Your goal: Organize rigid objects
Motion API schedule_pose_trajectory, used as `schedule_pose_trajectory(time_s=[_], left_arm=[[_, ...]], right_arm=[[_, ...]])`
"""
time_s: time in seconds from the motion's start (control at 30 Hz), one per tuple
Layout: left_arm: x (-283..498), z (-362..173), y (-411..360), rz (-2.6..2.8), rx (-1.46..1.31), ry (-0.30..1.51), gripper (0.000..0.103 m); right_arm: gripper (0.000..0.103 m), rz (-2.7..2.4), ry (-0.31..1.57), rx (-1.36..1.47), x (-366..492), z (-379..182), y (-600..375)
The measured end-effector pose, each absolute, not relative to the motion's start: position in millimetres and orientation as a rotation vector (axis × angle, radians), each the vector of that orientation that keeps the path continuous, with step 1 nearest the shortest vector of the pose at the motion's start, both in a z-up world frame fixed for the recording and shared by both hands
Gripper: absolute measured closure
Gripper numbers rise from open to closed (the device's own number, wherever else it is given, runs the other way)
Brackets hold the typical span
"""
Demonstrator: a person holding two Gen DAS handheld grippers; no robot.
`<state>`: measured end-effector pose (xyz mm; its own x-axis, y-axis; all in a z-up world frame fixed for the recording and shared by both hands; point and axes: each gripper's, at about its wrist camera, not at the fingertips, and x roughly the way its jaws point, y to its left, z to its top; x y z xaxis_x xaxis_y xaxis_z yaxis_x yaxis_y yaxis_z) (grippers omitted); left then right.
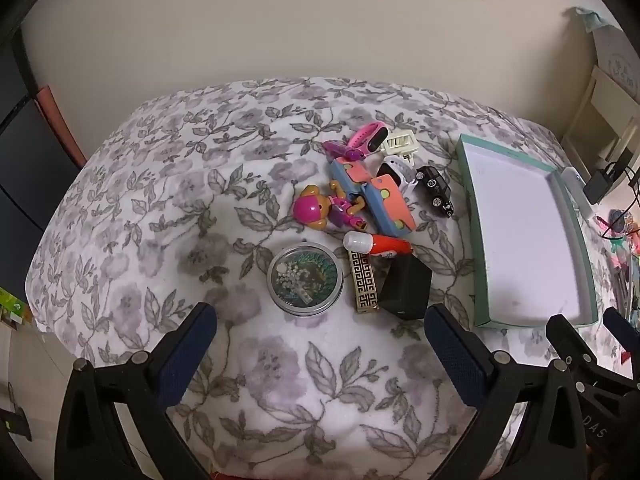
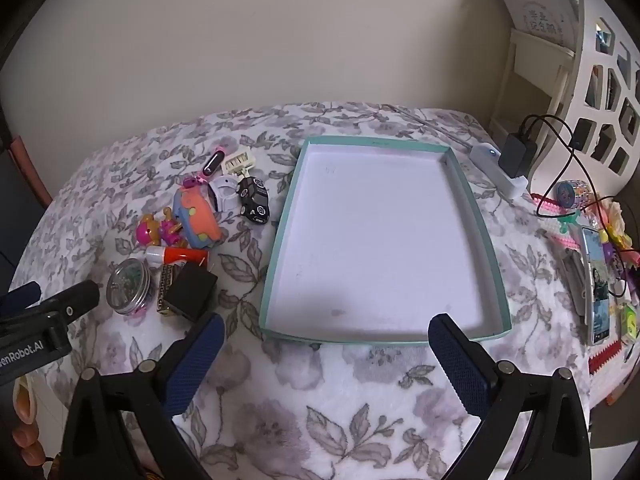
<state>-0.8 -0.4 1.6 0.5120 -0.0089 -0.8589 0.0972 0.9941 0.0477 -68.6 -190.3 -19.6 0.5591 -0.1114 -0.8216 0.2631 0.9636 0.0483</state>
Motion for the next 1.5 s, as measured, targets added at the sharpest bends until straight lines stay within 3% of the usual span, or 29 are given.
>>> schedule_pose_trajectory(time_s=[1.5], left_arm=[[0.1,-1.6,2.5,-0.056,0.088,1.045,0.000]], right_arm=[[0.000,-0.221,0.969,0.162,-66.2,-23.0,-188.7]])
